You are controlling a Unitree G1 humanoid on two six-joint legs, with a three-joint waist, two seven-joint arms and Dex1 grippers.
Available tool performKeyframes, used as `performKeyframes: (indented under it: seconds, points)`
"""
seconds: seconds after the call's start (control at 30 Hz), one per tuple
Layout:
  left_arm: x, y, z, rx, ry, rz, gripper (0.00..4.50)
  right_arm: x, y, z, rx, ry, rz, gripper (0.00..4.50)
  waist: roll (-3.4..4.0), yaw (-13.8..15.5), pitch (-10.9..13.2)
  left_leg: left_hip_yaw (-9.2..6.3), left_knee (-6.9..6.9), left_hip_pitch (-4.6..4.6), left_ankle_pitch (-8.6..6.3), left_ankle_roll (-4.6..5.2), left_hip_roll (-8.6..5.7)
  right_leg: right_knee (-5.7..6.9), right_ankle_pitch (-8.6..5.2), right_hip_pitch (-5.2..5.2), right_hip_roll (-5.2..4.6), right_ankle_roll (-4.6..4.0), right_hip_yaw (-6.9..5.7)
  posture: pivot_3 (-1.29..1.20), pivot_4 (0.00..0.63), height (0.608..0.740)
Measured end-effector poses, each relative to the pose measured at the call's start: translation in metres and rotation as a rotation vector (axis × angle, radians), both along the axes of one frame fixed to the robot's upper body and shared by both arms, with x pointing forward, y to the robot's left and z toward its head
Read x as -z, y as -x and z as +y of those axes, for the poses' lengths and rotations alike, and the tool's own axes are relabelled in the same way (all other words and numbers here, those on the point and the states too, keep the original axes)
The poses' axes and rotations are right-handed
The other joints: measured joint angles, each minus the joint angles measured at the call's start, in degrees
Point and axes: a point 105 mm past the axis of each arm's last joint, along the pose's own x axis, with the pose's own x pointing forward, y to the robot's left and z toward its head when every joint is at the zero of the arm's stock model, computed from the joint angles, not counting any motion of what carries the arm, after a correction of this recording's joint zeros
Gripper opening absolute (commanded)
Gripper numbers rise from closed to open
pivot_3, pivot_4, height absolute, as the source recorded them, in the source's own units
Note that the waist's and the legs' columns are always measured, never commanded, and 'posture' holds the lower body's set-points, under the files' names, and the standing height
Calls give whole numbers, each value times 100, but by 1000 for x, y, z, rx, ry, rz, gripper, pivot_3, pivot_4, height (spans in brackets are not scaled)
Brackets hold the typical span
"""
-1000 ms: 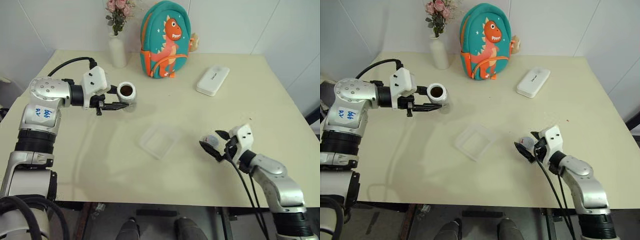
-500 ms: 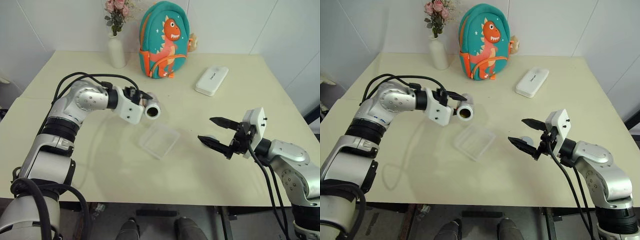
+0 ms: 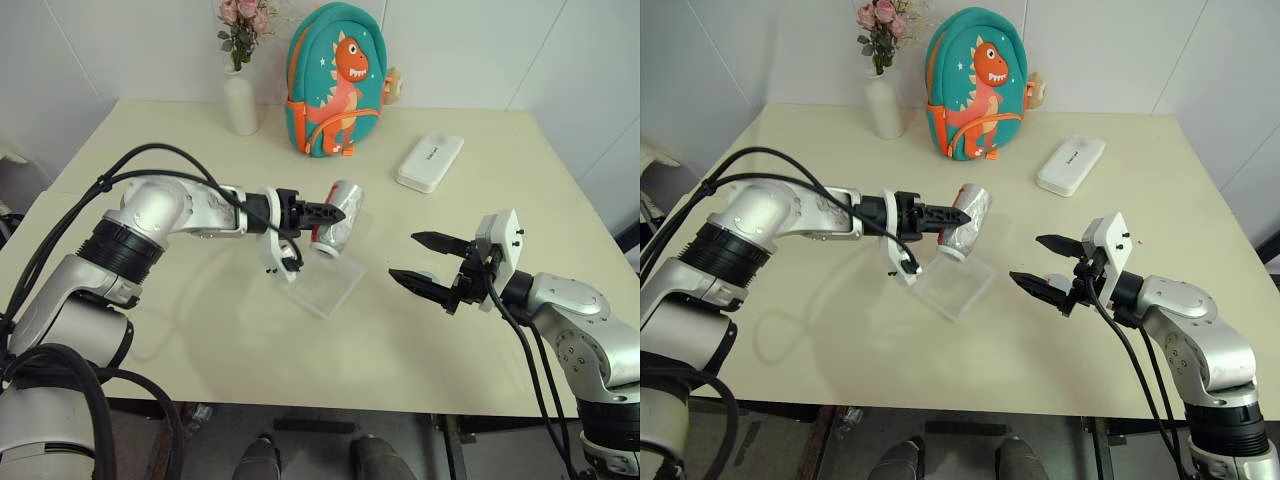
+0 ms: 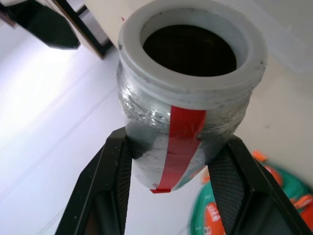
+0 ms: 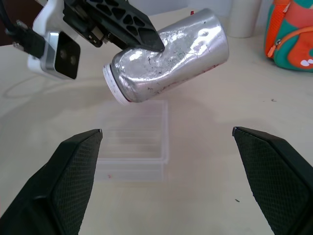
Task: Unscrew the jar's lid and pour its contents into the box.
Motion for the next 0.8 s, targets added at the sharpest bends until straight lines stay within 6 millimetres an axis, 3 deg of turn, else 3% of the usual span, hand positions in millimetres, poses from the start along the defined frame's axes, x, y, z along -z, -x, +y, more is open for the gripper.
performKeyframes:
  seconds: [0.23,0.57,0.7,0.8]
  points:
    - [14,-4,6,82,-17,-176,1890,1,39,-2,-242,13,110,4488,-6,41,2,-1,1,-5,0,5,-4,0,1,0,-2,4,-1,0,150,740]
    - [-14,6,-12,211,59,-372,1890,-8,36,-3,-251,26,84,4488,-8,-2,3,0,7,5,8,9,-8,29,2,0,-4,7,1,0,150,740]
    - [-33,12,-15,308,120,-527,1890,-7,47,3,-317,0,129,4488,-9,1,4,0,7,1,8,9,-9,25,2,1,-5,8,2,0,150,740]
    - [-39,5,-13,306,125,-546,1890,-6,52,-1,-332,17,170,4488,-11,10,5,-1,11,2,8,10,-13,31,3,0,-6,9,1,0,150,740]
